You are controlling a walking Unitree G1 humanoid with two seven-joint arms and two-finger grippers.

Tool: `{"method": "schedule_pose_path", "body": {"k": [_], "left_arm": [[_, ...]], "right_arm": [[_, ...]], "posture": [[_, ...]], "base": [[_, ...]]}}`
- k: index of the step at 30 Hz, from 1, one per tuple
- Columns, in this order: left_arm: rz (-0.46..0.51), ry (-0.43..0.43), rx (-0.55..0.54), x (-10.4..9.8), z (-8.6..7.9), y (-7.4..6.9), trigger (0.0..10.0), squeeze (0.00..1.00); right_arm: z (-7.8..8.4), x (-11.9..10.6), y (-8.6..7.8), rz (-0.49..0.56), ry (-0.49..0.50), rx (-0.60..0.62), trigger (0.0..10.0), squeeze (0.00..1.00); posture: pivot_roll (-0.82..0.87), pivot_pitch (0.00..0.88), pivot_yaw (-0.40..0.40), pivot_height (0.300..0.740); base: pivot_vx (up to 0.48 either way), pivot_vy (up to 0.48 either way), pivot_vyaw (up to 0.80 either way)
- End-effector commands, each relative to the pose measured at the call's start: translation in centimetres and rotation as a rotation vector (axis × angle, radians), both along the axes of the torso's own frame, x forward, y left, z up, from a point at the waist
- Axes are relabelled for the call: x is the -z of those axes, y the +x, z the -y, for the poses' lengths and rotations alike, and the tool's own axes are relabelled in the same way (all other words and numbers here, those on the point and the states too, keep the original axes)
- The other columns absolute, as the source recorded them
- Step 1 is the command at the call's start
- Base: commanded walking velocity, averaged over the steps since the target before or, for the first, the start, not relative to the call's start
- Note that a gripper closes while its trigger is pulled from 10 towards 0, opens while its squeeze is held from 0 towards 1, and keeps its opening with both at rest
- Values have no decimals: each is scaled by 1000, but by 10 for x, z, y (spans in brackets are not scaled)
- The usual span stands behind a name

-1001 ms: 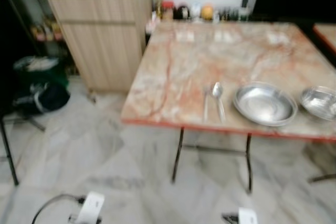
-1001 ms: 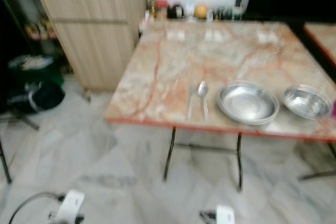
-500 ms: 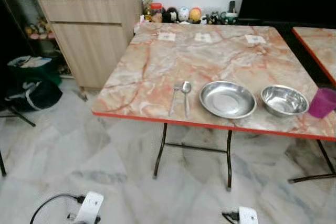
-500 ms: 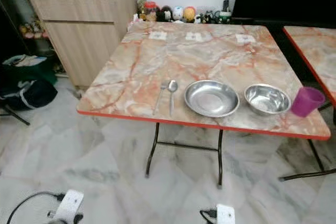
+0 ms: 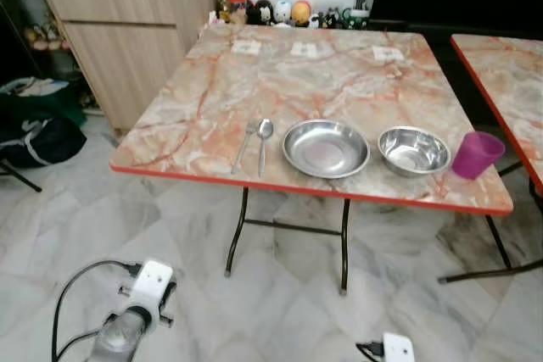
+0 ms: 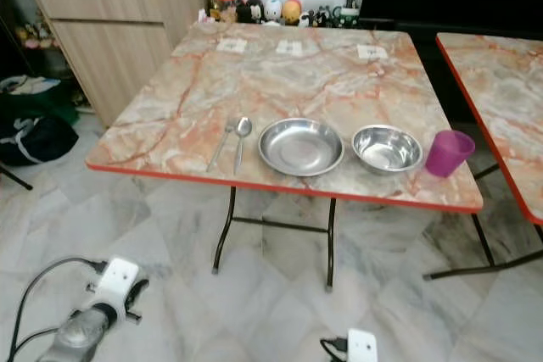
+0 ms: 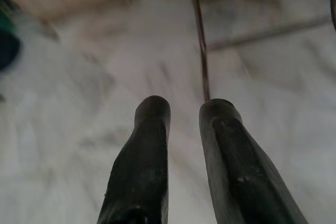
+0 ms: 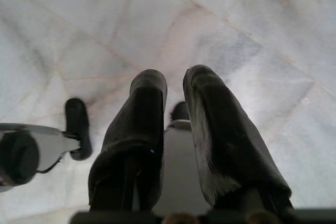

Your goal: Setting the table

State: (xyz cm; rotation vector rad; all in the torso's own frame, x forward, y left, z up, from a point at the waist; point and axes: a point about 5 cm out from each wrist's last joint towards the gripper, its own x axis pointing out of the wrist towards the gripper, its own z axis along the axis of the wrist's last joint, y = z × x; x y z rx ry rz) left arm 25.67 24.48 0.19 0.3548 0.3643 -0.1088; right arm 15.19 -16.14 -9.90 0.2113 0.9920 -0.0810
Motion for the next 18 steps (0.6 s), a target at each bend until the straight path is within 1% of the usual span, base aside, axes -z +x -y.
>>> {"method": "schedule_pose_path", "body": {"k": [1,2,3,4,7,9,11,12,14,15,18], "left_arm": [[83,-33,-17,-9,-5,-5,10000,0],[150,-81,-27,-17,-4,-10,10000,0],[170,-96,-27,-20,-4,-12,10000,0],[170,-96,-27,-20,-4,-12,10000,0],[246,-125,-19,-34,-1,-17,10000,0],[333,-157,-9,-52,4,-19,10000,0],[379,-181,-8,-63,8,-16,10000,0],[379,-181,-8,-63,8,-16,10000,0],[412,-193,2,-72,12,-6,10000,0],[437,-208,21,-81,18,3,10000,0],[446,-219,50,-86,26,11,10000,0]], "right_arm": [[2,0,0,1,-7,-8,10000,0],[3,0,-1,-1,-11,-12,10000,0],[4,0,-1,-3,-14,-16,10000,0],[4,0,-1,-3,-14,-16,10000,0],[6,0,-1,-5,-20,-20,10000,0],[7,0,-2,-5,-23,-23,10000,0],[8,0,-2,-5,-28,-32,10000,0],[8,0,-2,-5,-28,-32,10000,0],[9,0,-1,-6,-31,-40,10000,0],[9,0,-1,-2,-30,-38,10000,0],[9,-1,0,0,-29,-31,10000,0]], "posture": [[220,24,-37,740],[222,24,-44,740],[221,24,-46,740],[221,24,-46,740],[221,23,-52,740],[223,20,-61,740],[228,17,-68,740],[228,17,-68,740],[228,9,-72,740],[225,8,-72,740],[215,0,-62,740]], "base": [[0,0,0],[0,0,0],[0,0,0],[0,0,0],[0,0,0],[0,0,0],[0,0,0],[0,0,0],[0,0,0],[0,0,0],[0,0,0]]}}
